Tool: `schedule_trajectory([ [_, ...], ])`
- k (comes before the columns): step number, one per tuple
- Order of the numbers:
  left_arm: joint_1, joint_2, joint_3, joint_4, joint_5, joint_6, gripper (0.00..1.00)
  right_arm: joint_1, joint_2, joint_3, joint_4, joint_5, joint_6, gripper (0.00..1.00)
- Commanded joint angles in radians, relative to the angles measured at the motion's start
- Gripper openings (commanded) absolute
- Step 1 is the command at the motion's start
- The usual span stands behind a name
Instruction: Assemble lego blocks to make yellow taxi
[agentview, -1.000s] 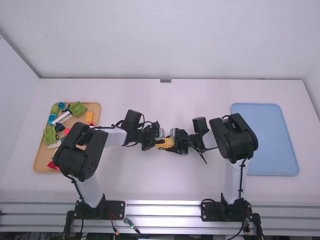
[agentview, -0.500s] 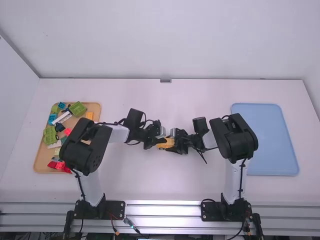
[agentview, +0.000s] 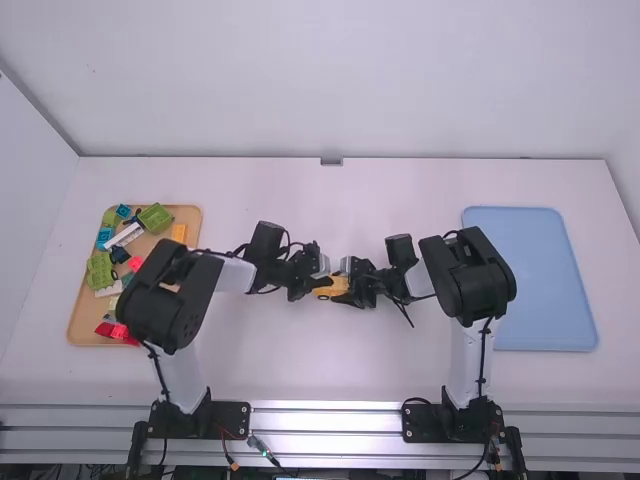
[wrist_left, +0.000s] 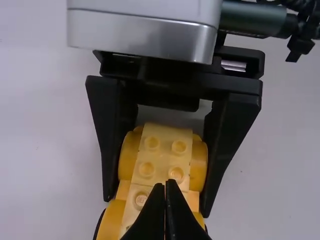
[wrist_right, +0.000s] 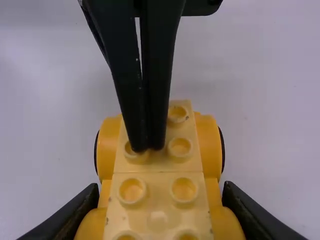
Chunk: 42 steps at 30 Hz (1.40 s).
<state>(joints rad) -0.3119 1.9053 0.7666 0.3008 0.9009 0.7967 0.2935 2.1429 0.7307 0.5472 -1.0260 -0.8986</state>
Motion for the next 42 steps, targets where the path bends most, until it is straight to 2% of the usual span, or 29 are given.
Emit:
schedule_trajectory([
  [1, -0.007, 0.051, -0.044, -0.069, -0.243, -0.023, 0.02, 0.006, 0.012, 0.004, -0.002, 0.006, 0.011, 0.52],
  [8, 0.005, -0.157, 0.100, -0.211, -0.186, -0.023, 0.02, 0.006, 0.011, 0.004, -0.002, 0.010, 0.012, 0.54],
  [12, 0.005, -0.270, 0.186, -0.336, -0.272, -0.023, 0.02, 0.006, 0.011, 0.004, -0.002, 0.010, 0.011, 0.54],
  [13, 0.005, -0.312, 0.213, -0.394, -0.327, -0.023, 0.08, 0.006, 0.011, 0.004, -0.002, 0.010, 0.011, 0.55],
  [14, 0.005, -0.327, 0.223, -0.420, -0.351, -0.023, 0.22, 0.006, 0.011, 0.004, -0.002, 0.012, 0.011, 0.56],
  [15, 0.005, -0.345, 0.233, -0.452, -0.381, -0.026, 0.41, 0.007, 0.011, 0.004, -0.002, 0.018, 0.012, 0.56],
  [16, 0.004, -0.361, 0.239, -0.473, -0.417, -0.051, 0.96, 0.007, 0.011, 0.004, -0.002, 0.030, 0.017, 0.58],
  [17, 0.004, -0.368, 0.238, -0.478, -0.445, -0.080, 0.99, 0.006, 0.011, 0.004, -0.001, 0.040, 0.034, 0.64],
  [18, 0.005, -0.373, 0.238, -0.478, -0.465, -0.113, 0.99, 0.006, 0.008, 0.004, 0.000, 0.051, 0.046, 0.68],
  [19, 0.004, -0.374, 0.238, -0.477, -0.512, -0.180, 0.99, 0.006, 0.000, 0.004, -0.003, 0.075, 0.077, 0.82],
  [20, 0.004, -0.374, 0.238, -0.476, -0.544, -0.220, 0.99, 0.007, -0.006, 0.004, -0.005, 0.088, 0.093, 0.89],
  [25, 0.005, -0.374, 0.231, -0.477, -0.665, -0.351, 0.99, -0.002, -0.069, 0.004, -0.068, 0.125, 0.095, 1.00],
  [31, 0.005, -0.374, 0.229, -0.470, -0.752, -0.481, 0.99, -0.002, -0.237, 0.004, -0.316, 0.346, 0.081, 0.99],
  [34, 0.005, -0.374, 0.229, -0.472, -0.794, -0.523, 0.99, -0.001, -0.363, 0.004, -0.468, 0.468, 0.079, 0.99],
  [42, 0.003, -0.376, 0.228, -0.462, -0.819, -0.506, 0.99, -0.005, -0.546, 0.004, -0.638, 0.655, 0.090, 0.99],
])
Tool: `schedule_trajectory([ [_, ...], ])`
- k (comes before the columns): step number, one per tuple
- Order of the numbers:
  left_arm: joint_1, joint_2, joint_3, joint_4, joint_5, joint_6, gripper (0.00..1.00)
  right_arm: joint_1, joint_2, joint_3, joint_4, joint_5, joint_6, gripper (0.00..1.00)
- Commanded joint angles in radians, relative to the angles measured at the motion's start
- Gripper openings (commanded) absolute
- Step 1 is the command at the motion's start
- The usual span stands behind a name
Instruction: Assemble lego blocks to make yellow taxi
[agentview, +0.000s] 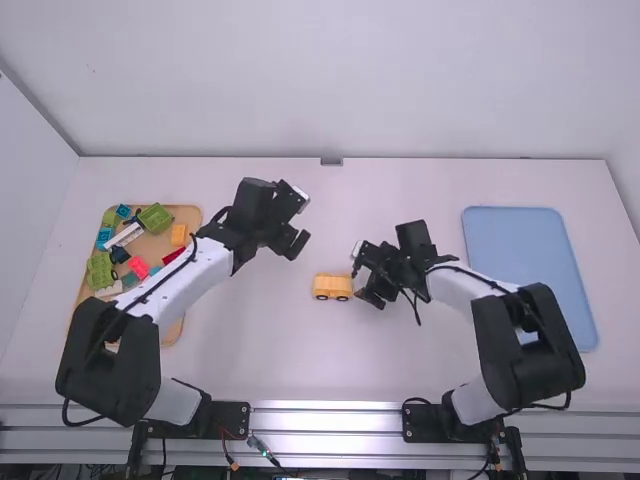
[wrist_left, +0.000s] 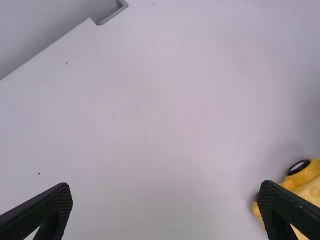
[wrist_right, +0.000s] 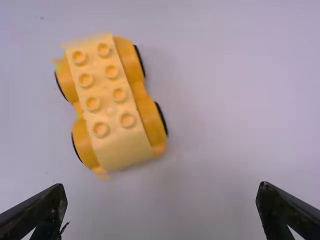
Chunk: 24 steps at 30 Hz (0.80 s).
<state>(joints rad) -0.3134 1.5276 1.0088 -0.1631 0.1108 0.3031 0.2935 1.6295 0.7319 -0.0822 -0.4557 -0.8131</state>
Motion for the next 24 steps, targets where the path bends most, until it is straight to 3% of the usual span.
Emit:
schedule_trajectory([
  [1, 0.007, 0.002, -0.014, -0.003, -0.101, -0.056, 0.99, -0.010, -0.060, 0.003, -0.013, 0.091, 0.006, 0.99],
  [6, 0.072, 0.002, 0.005, -0.032, -0.317, -0.276, 0.99, -0.019, -0.128, 0.003, -0.012, 0.086, 0.005, 0.99],
  [13, 0.316, 0.014, 0.083, -0.148, -0.149, -0.282, 0.99, -0.019, -0.171, 0.003, 0.007, 0.087, 0.005, 0.99],
  [15, 0.436, 0.046, 0.133, -0.185, -0.117, -0.312, 0.99, -0.019, -0.173, 0.003, 0.007, 0.087, 0.005, 0.99],
  [20, 0.563, 0.140, 0.272, -0.313, -0.015, -0.315, 0.99, -0.019, -0.172, 0.003, 0.022, 0.055, 0.005, 0.99],
  [24, 0.588, 0.270, 0.443, -0.438, -0.052, -0.315, 0.99, -0.019, -0.173, 0.003, 0.062, -0.003, 0.005, 0.99],
])
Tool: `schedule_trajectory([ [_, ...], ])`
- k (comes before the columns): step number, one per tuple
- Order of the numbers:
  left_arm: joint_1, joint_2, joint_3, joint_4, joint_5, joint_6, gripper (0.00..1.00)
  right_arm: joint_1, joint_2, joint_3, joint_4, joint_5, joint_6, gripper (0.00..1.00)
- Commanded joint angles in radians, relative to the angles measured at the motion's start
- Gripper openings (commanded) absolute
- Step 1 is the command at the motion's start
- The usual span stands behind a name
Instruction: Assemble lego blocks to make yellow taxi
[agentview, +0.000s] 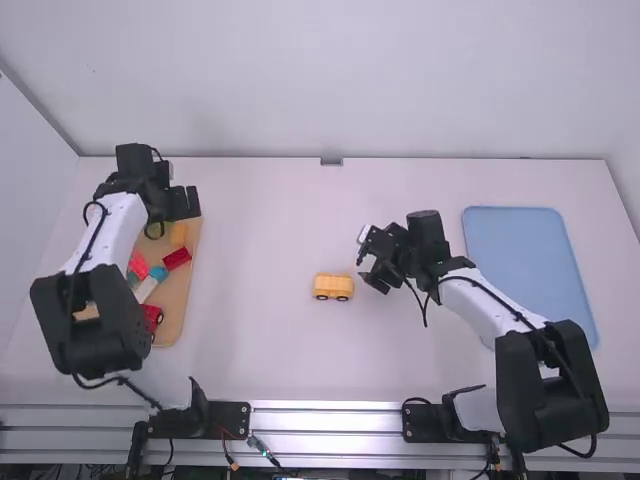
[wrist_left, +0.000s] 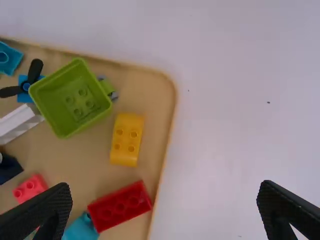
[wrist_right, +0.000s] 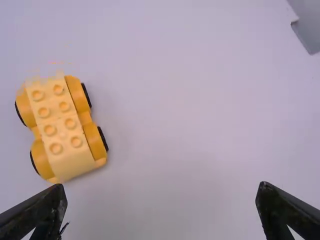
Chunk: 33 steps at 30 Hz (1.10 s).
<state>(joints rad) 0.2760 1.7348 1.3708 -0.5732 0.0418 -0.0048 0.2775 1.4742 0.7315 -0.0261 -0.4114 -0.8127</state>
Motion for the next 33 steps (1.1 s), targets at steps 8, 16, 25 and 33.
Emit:
schedule_trajectory([
  [8, -0.001, 0.338, 0.432, -0.286, -0.058, 0.018, 1.00, -0.002, -0.018, 0.003, 0.018, -0.059, 0.005, 0.99],
  [16, -0.001, 0.481, 0.502, -0.349, -0.111, 0.065, 0.89, -0.042, -0.018, 0.003, 0.018, -0.060, 0.055, 0.99],
  [25, 0.033, 0.487, 0.390, -0.275, -0.129, 0.064, 0.83, -0.042, -0.018, 0.003, 0.019, -0.060, 0.069, 0.99],
  [33, 0.118, 0.487, 0.285, -0.199, 0.013, 0.132, 0.72, -0.042, -0.018, 0.003, 0.025, -0.063, 0.069, 0.99],
])
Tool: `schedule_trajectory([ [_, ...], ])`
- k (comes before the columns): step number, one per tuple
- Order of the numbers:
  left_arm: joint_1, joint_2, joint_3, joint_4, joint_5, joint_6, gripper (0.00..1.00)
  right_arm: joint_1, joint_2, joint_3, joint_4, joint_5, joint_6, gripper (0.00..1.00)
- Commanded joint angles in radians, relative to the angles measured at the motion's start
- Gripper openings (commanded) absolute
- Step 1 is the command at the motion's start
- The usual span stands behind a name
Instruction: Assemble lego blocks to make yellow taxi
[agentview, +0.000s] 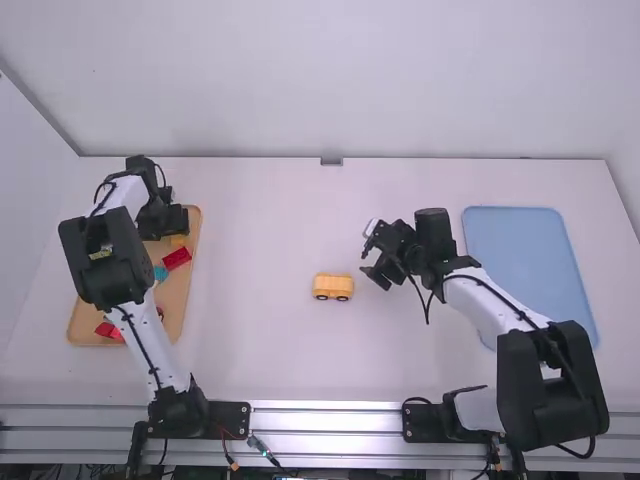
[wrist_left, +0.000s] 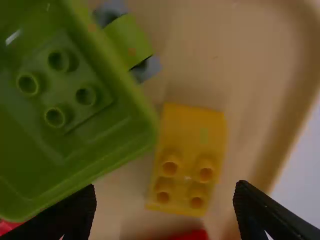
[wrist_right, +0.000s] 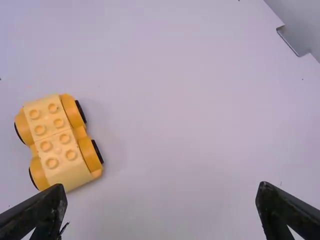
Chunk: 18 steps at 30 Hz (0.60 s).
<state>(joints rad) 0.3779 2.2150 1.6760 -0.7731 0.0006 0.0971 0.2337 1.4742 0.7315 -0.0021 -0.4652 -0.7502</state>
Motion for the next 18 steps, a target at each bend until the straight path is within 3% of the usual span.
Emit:
schedule_trajectory([
  [1, 0.015, 0.006, -0.027, 0.006, 0.042, 0.028, 0.72, 0.002, -0.018, 0.003, 0.004, -0.009, 0.009, 0.99],
  [9, -0.001, 0.006, -0.066, 0.073, 0.013, 0.027, 0.64, 0.003, -0.018, 0.003, 0.027, -0.009, 0.044, 0.99],
  [18, -0.005, 0.006, -0.098, 0.104, 0.010, 0.027, 0.41, 0.003, -0.018, 0.003, 0.024, -0.010, 0.044, 0.99],
])
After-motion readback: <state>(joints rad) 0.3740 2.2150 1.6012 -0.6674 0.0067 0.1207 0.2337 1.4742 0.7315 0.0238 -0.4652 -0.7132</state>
